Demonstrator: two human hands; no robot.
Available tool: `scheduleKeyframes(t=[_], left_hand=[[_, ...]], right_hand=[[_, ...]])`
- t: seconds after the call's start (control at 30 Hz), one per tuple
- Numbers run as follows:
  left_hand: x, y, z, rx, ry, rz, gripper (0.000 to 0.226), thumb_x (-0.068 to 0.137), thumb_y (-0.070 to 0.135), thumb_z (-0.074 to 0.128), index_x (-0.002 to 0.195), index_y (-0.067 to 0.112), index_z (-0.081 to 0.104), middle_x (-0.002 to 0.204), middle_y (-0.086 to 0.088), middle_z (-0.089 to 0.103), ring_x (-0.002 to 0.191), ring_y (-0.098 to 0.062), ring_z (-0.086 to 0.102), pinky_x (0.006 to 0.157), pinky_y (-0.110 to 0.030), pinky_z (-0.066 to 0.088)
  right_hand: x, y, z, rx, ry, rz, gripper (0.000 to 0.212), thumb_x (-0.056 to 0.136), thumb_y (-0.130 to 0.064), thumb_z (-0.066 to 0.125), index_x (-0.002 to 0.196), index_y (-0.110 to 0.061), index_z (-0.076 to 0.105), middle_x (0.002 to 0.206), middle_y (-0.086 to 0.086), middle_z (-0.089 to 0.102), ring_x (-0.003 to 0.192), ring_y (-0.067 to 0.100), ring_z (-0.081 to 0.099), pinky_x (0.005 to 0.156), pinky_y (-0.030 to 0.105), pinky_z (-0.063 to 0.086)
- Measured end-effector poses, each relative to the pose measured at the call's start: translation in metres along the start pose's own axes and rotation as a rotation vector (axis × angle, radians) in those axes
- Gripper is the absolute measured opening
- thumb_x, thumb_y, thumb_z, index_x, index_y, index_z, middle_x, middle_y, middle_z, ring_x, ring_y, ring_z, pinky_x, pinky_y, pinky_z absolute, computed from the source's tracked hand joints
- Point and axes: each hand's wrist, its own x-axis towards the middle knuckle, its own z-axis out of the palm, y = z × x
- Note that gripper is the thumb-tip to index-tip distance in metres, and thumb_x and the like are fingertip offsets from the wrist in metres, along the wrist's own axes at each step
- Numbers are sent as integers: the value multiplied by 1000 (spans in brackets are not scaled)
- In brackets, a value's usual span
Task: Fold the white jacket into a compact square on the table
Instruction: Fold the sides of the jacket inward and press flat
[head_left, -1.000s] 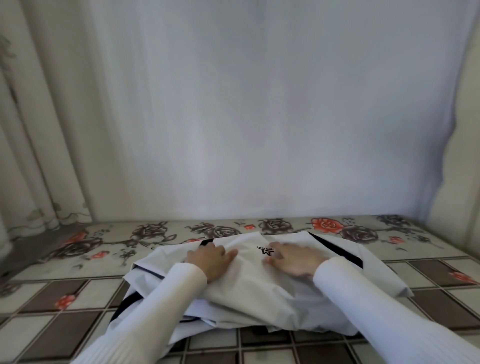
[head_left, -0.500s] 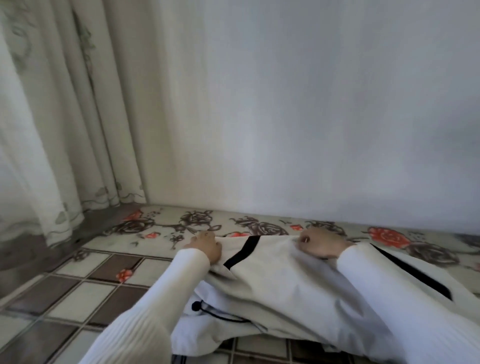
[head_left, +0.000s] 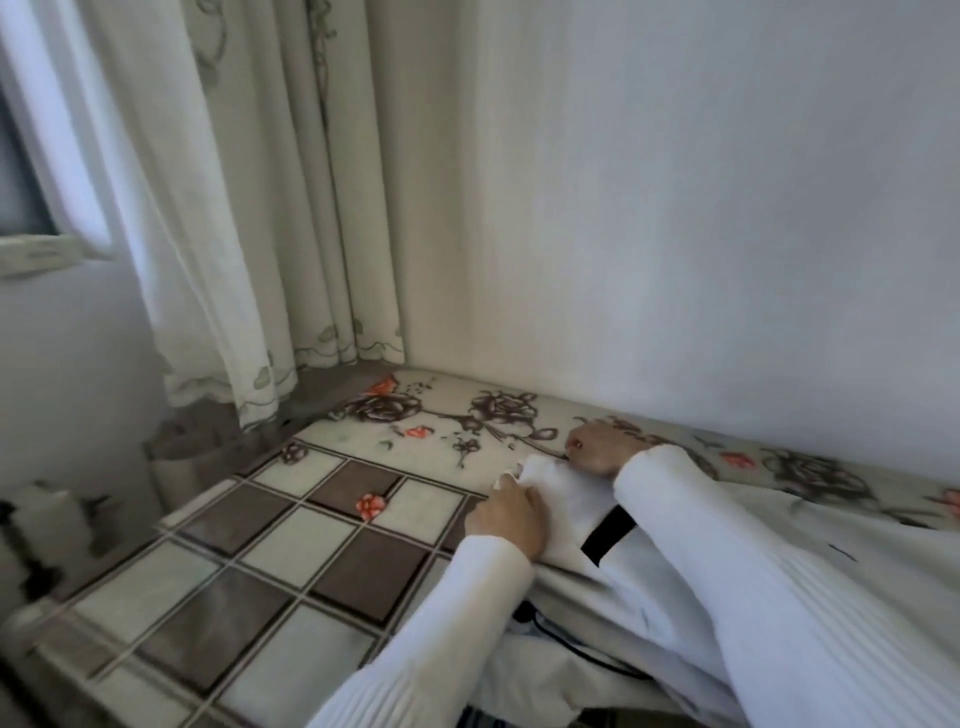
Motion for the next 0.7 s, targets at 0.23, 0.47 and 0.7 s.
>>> scheduleKeyframes(t=[0.23, 0.47, 0.7], left_hand=[[-5, -7, 11, 2, 57, 66, 34, 99, 28, 29, 127, 10, 34, 119, -14, 63, 109, -34, 60, 89, -39, 43], [-11, -6, -3, -69, 79, 149, 19, 93, 16, 37, 110, 14, 28, 110, -15, 66, 103, -36, 63, 82, -38, 45], [-12, -5, -21, -11, 92, 232, 33, 93, 17, 36, 126, 11, 32, 113, -19, 62, 101, -39, 61, 83, -42, 46]], right_hand=[[25, -8, 26, 54, -74, 107, 59, 96, -49, 32, 131, -6, 50, 138, 18, 51, 124, 30, 51, 104, 38, 40], [27, -7, 34, 27, 12, 38, 45, 98, -37, 36, 125, -5, 50, 132, 17, 55, 121, 30, 53, 97, 39, 41], [20, -19, 31, -4, 343, 30, 43, 99, -32, 31, 125, -2, 45, 131, 23, 51, 124, 35, 47, 101, 40, 34]])
